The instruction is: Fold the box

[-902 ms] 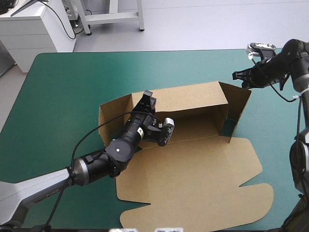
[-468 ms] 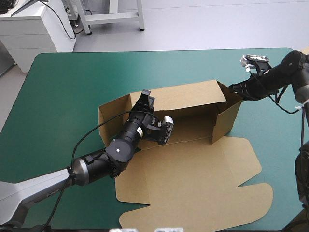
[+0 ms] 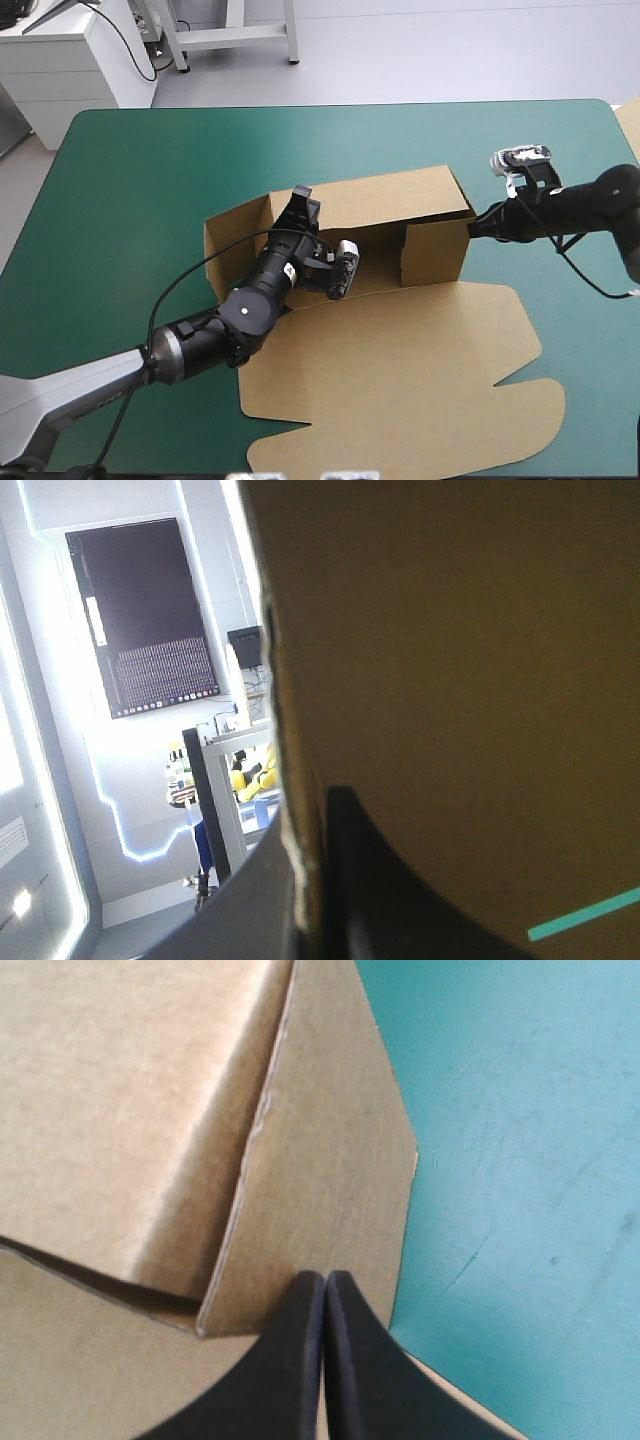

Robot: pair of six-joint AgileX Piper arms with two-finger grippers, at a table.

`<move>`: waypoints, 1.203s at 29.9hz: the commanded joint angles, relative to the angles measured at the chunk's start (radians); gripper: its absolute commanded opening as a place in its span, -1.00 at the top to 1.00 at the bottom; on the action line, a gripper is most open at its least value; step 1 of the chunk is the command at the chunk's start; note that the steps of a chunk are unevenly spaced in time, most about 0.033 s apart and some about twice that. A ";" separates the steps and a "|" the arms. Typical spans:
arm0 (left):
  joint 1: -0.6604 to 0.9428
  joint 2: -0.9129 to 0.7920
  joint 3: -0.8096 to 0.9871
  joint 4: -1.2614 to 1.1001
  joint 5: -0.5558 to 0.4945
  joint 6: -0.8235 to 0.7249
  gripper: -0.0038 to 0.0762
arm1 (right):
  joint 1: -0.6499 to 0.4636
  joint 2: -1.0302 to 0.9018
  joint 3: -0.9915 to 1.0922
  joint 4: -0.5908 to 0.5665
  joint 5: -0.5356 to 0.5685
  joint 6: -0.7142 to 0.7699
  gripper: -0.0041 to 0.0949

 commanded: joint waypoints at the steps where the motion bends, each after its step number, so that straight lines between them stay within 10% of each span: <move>1: 0.001 -0.029 -0.026 0.076 0.044 0.013 0.92 | -0.004 -0.056 0.026 0.054 -0.052 -0.059 0.96; 10: 0.001 -0.029 -0.026 0.076 0.044 0.013 0.92 | -0.004 -0.056 0.035 0.066 0.057 -0.156 0.86; 25: 0.001 -0.029 -0.026 0.076 0.044 0.013 0.92 | -0.004 -0.056 0.035 0.071 0.029 -0.288 -0.42; 36: 0.001 -0.029 -0.026 0.076 0.044 0.013 0.92 | -0.004 -0.056 -0.003 0.065 0.197 -0.158 -0.19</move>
